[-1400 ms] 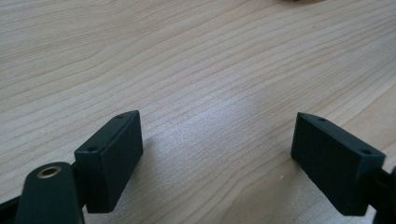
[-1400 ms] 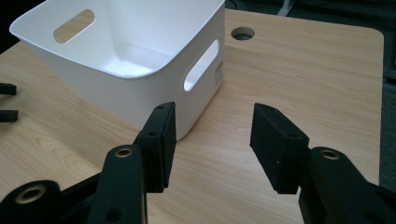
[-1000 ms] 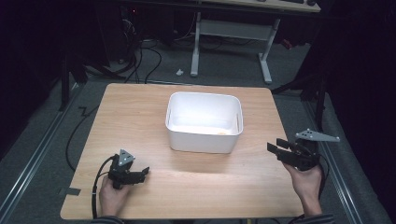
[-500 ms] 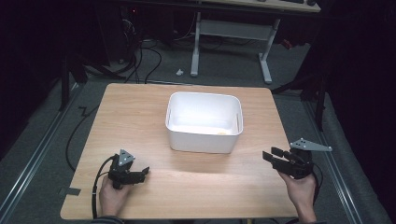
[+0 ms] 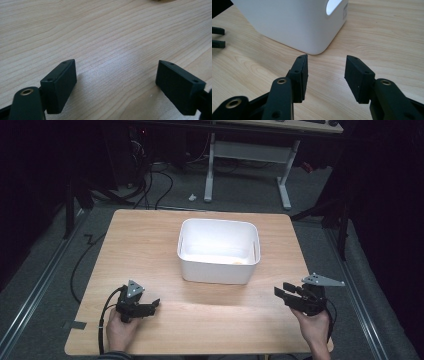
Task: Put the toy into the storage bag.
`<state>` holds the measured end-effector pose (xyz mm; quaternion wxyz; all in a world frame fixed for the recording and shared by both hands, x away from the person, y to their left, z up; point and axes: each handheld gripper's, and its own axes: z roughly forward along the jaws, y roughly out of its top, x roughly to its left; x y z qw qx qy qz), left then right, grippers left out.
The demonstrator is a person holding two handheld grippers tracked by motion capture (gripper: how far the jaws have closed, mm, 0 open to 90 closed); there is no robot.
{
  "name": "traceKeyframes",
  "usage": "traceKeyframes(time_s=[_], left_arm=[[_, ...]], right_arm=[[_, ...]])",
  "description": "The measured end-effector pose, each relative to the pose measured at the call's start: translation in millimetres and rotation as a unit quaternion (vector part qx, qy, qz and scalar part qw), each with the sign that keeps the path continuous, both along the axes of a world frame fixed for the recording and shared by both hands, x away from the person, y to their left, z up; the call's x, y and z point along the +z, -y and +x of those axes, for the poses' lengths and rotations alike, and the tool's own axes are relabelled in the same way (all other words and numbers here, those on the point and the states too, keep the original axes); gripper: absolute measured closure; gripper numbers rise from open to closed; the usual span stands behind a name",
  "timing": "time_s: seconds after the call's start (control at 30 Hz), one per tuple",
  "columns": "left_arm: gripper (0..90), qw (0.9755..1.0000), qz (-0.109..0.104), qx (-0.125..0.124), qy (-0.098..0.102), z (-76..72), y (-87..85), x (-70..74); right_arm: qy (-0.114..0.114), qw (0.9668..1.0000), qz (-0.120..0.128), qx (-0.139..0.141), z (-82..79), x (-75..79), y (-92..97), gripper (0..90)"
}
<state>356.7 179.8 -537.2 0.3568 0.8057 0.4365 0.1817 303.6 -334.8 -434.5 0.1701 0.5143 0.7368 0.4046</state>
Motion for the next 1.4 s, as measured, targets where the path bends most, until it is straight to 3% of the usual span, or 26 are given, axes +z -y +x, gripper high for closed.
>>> traceKeyframes(time_s=[0.37, 0.73, 1.03, 1.4], left_arm=[[17.2, 1.0, -0.001, 0.004, 0.0, -1.4, -0.9, -0.1], [17.1, 1.0, -0.001, 0.005, 0.0, -0.9, -1.1, -0.1], [17.1, 1.0, -0.001, 0.004, 0.0, -0.8, -1.2, -0.1], [17.1, 1.0, -0.001, 0.004, 0.0, -1.0, -1.2, -0.1]], right_arm=[[-0.012, 0.9996, 0.017, 0.017, 9.1, -16.0, -12.7, 54.5], [-0.014, 0.9997, -0.005, 0.019, 15.7, -25.3, -29.6, 54.7], [-0.04, 0.9986, -0.015, 0.031, 25.3, -39.3, -41.6, 54.6], [-0.045, 0.9976, -0.031, 0.043, 30.4, -55.1, -58.3, 54.5]])
